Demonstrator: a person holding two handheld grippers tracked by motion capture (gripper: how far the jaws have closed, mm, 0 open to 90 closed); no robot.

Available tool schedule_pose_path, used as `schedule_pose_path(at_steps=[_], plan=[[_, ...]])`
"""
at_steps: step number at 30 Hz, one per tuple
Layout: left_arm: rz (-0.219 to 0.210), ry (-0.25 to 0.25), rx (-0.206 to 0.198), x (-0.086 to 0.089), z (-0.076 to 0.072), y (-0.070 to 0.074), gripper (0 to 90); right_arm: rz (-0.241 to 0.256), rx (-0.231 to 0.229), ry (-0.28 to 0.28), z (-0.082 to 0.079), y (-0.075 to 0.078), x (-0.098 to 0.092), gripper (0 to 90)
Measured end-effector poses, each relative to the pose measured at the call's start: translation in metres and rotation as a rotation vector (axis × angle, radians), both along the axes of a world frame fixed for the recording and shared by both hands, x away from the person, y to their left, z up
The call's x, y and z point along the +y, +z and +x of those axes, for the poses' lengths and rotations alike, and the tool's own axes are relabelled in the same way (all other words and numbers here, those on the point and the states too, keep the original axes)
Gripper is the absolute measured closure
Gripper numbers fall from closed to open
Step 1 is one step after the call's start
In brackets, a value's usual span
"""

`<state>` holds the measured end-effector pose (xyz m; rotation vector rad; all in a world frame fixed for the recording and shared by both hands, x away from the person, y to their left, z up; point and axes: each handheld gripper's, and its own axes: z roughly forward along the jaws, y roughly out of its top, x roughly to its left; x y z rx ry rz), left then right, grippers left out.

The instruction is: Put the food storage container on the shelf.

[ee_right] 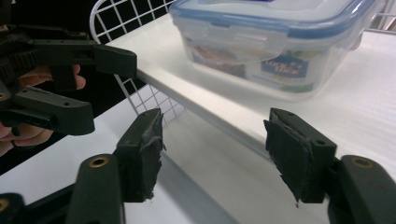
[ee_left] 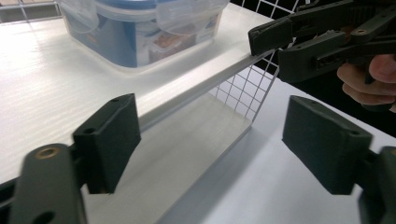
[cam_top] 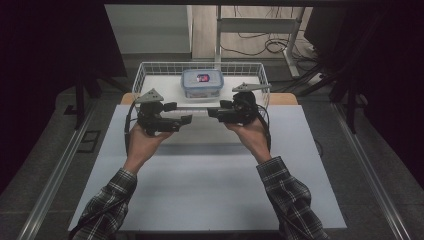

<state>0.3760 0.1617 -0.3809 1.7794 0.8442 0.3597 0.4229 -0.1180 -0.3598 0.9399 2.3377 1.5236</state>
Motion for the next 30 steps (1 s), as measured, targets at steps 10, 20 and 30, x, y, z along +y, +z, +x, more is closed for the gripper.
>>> schedule_pose_path(at_steps=[10, 20, 30], plan=[[0.033, -0.003, -0.013, -0.003, -0.015, -0.006, 8.6, -0.017, -0.020, 0.037, -0.016, -0.009, -0.003, 25.1], [0.036, 0.007, -0.004, 0.000, -0.023, -0.025, 4.1, -0.058, -0.031, 0.053, -0.028, -0.030, -0.005, 14.7], [0.049, -0.003, -0.020, 0.000, -0.034, -0.045, 3.2, -0.091, -0.050, 0.061, -0.038, -0.049, -0.006, 5.5]])
